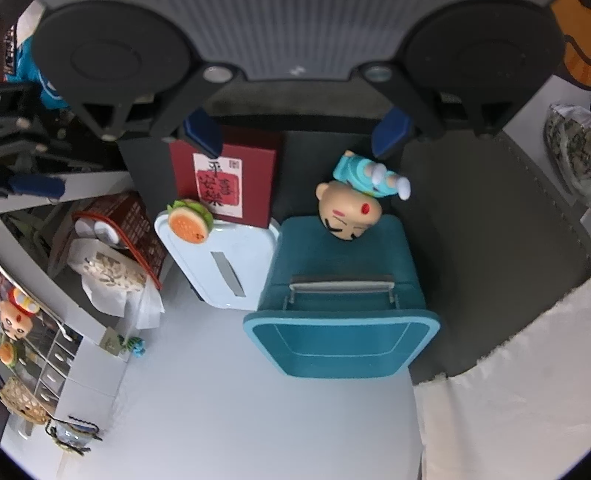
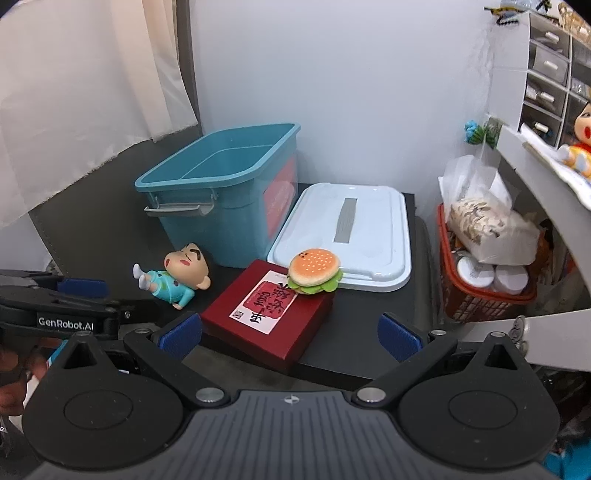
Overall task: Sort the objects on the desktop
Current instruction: 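Move the right tool to the plush hamburger and close on it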
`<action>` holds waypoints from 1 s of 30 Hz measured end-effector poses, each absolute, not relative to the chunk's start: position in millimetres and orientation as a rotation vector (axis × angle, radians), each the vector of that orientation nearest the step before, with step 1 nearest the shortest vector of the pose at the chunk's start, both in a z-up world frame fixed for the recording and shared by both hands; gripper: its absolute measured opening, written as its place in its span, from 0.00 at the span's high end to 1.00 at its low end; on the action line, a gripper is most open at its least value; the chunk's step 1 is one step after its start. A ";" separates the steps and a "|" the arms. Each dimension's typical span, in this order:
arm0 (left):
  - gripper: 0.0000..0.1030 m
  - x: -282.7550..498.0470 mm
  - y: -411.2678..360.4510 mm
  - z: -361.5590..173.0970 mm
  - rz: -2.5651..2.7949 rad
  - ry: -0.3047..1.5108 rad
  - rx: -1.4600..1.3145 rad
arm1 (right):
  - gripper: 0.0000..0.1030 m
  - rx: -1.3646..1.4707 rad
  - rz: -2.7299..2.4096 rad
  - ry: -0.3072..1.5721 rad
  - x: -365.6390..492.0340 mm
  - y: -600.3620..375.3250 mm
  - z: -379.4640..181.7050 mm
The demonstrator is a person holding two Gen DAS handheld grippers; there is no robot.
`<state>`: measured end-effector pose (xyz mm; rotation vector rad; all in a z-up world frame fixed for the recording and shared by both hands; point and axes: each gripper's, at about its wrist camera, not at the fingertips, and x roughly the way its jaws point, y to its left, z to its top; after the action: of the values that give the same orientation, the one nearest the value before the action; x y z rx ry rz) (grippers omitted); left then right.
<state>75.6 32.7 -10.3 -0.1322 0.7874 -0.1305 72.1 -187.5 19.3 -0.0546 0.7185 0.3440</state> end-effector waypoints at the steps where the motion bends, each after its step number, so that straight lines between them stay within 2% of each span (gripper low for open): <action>1: 0.12 77.6 33.0 -10.4 -0.137 0.786 -0.136 | 0.00 -0.043 0.351 0.716 73.0 -188.3 16.3; 21: 0.13 126.3 3.4 -12.2 -0.251 0.780 -0.085 | 0.00 0.005 0.316 0.734 93.6 -203.9 -9.3; 24: 0.16 132.9 -2.4 -10.8 -0.273 0.778 -0.085 | 0.01 0.004 0.310 0.731 96.3 -203.7 -11.9; 27: 0.20 137.7 -7.6 -10.2 -0.297 0.772 -0.070 | 0.08 0.003 0.321 0.729 99.7 -201.8 -15.1; 30: 0.23 145.4 -9.3 -13.5 -0.312 0.778 -0.076 | 0.09 -0.008 0.337 0.727 102.8 -198.2 -18.5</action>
<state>145.4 -9.3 -13.5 -0.0756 0.7781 -0.3119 102.8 -198.2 -18.5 -0.0080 0.7266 0.3368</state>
